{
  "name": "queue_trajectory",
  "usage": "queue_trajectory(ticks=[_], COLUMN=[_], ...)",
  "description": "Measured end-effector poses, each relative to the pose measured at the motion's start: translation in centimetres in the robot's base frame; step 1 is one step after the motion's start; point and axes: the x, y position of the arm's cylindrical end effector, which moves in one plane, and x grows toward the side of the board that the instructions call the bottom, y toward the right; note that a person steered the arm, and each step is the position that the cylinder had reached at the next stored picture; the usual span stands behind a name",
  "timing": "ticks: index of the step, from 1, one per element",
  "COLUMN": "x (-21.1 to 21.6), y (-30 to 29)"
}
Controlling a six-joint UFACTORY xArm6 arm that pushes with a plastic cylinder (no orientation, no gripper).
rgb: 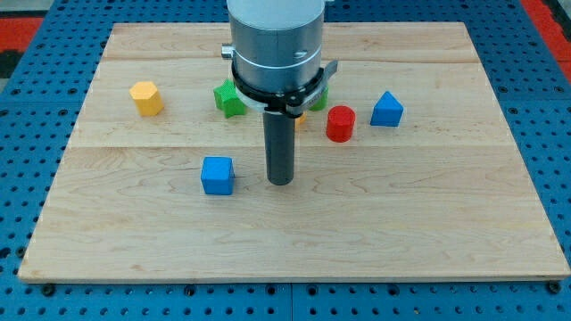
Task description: Nudge the green star to the bottom of the red star
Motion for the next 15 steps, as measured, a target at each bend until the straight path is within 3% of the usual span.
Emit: queue_trajectory(ticks=[3, 8, 9, 15], x=[-9.3, -10.2, -10.0, -14.5], y=[-5.7, -7.8, -12.5, -12.0])
